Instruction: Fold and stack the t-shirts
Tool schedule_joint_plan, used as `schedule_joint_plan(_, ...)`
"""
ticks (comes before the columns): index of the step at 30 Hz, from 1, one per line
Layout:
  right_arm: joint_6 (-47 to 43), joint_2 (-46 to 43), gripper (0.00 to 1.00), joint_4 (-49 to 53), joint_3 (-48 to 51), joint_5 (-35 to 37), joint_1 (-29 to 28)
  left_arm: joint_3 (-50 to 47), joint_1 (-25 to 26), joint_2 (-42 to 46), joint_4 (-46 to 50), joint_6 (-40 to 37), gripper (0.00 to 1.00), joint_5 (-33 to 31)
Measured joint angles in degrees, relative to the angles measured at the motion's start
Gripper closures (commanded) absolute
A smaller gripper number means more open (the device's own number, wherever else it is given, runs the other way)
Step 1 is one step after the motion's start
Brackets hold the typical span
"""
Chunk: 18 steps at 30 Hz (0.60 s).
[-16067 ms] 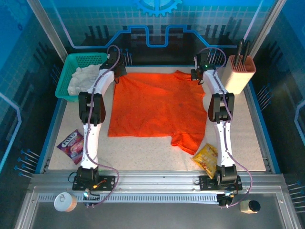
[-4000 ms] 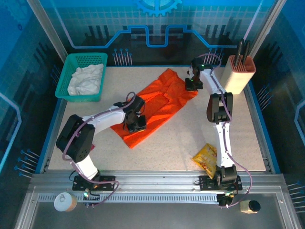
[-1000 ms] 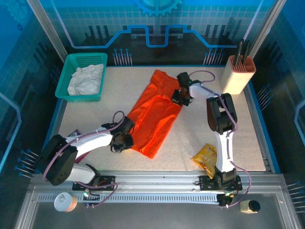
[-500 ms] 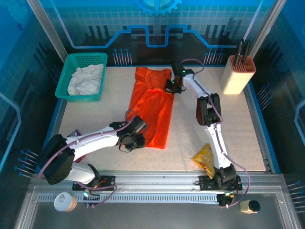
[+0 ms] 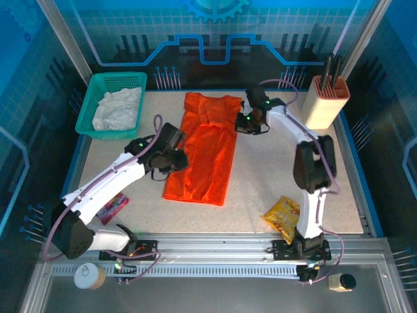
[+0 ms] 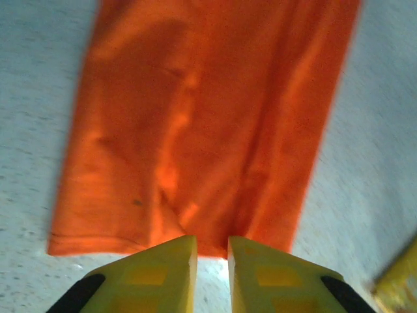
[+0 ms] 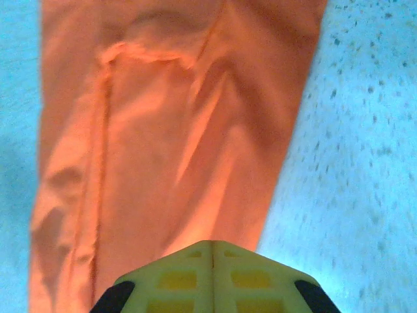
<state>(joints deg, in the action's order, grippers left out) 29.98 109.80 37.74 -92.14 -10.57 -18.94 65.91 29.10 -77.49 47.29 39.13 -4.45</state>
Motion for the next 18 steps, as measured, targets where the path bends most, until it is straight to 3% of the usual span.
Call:
schedule_joint_plan(3, 4.0, -5.5, 1.00, -6.6, 9.3, -0.2, -2.0, -2.4, -4.2, -4.8, -2.6, -1.9, 0.88, 1.5)
schedule_joint_plan(8, 10.2, -3.1, 1.00, -14.3, 18.9, -0.5, -5.2, -6.1, -5.9, -14.5, -9.0, -3.8, 0.90, 5.9)
schedule_joint_plan(18, 12.7, 6.2, 1.00, -20.7, 17.3, -0.8, -5.7, -16.2, -2.5, -16.7, -19.4, -2.0, 0.90, 10.7)
